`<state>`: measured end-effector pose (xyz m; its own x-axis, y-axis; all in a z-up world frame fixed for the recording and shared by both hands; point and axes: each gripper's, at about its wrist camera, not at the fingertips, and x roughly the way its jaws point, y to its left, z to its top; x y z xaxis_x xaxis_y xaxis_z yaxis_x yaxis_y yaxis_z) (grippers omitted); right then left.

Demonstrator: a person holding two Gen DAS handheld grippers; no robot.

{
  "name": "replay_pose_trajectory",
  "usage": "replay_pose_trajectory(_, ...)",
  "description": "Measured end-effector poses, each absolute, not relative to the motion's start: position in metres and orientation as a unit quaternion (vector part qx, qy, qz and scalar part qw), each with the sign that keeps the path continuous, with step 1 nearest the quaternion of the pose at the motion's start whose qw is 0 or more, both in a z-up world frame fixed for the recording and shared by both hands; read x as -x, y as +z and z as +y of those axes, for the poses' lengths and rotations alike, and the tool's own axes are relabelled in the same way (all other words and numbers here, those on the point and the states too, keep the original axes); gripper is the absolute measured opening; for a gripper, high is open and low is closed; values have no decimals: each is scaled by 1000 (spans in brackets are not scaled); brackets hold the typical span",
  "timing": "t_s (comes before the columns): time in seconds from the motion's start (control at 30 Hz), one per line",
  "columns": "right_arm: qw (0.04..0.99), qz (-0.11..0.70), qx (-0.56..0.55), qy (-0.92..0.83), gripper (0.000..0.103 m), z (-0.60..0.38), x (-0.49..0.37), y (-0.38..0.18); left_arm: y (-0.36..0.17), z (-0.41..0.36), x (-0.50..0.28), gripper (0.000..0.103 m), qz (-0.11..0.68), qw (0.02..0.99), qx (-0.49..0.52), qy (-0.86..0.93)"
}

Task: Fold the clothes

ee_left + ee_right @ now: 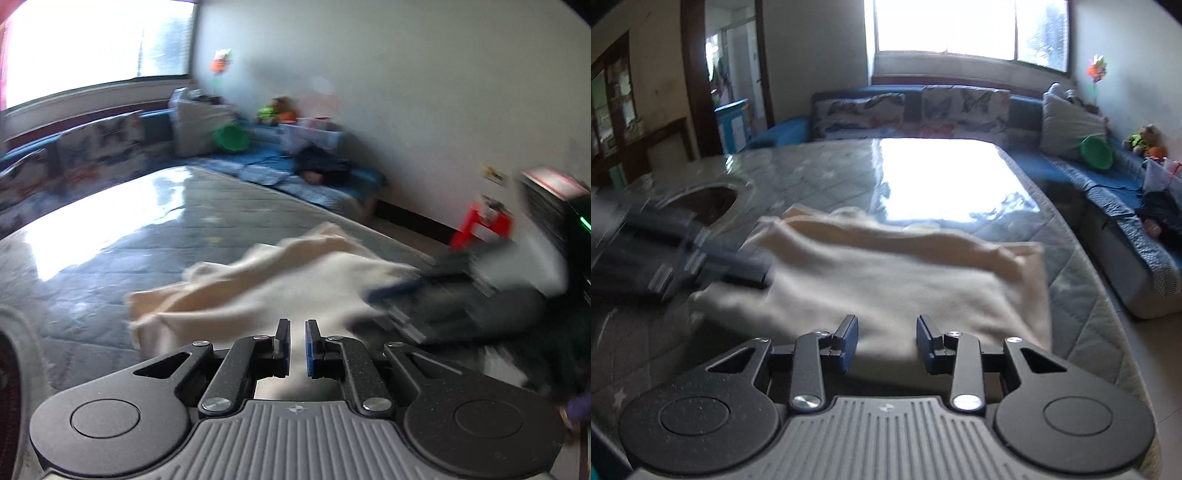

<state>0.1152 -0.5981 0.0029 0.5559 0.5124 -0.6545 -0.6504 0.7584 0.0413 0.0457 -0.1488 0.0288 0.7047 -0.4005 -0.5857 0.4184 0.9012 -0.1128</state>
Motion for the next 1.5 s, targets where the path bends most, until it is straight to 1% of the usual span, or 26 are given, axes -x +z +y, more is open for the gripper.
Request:
replay_pose_trajectory(0.1,872,337,113,337,37,-599,-105,1,16,-147,-58,9,335,921,-18,-197)
replay_pose_trajectory(0.23,866,336,125,348,38,-599,-96,5,6,-142,-48,9,352,915,-28,-194)
replay_pose_trajectory(0.33,865,330,121,358,38,-601,-96,13,10,-135,-38,9,354,914,-30,-194)
replay_pose_trajectory(0.5,881,308,98,344,38,-604,-108,27,25,-136,-43,10,342,920,-20,-190)
replay_pose_trajectory(0.57,886,308,95,333,38,-605,-115,25,29,-138,-54,11,336,925,-7,-176)
replay_pose_trajectory(0.8,894,326,84,296,39,-618,-132,6,16,-125,-84,12,358,927,35,-104)
replay_pose_trajectory(0.9,896,328,76,289,42,-626,-128,2,10,-114,-77,13,365,925,40,-98)
replay_pose_trajectory(0.97,899,324,69,286,46,-630,-124,4,14,-110,-70,17,360,927,45,-98)
replay_pose_trajectory(1.03,903,319,67,281,50,-632,-119,6,19,-109,-63,31,354,929,47,-98)
replay_pose_trajectory(1.1,905,315,67,278,53,-632,-113,8,23,-111,-55,36,349,931,47,-98)
replay_pose_trajectory(1.13,906,313,67,276,53,-632,-110,9,25,-113,-51,41,348,931,47,-100)
replay_pose_trajectory(1.2,907,315,63,274,54,-632,-106,9,28,-118,-42,48,349,931,48,-100)
replay_pose_trajectory(1.27,908,316,60,270,59,-632,-104,9,29,-120,-35,50,354,929,52,-101)
replay_pose_trajectory(1.3,909,316,58,267,63,-633,-102,9,28,-122,-32,53,359,927,53,-99)
replay_pose_trajectory(1.33,909,316,55,265,64,-633,-100,9,27,-123,-29,55,364,925,55,-97)
replay_pose_trajectory(1.37,910,316,53,263,64,-633,-97,10,26,-124,-26,56,368,923,58,-95)
replay_pose_trajectory(1.4,911,315,51,262,65,-633,-95,10,25,-126,-23,56,372,921,60,-95)
replay_pose_trajectory(1.43,911,315,51,262,69,-632,-92,10,24,-126,-20,56,376,920,62,-94)
replay_pose_trajectory(1.5,912,314,51,261,71,-632,-87,10,22,-128,-15,58,383,917,65,-91)
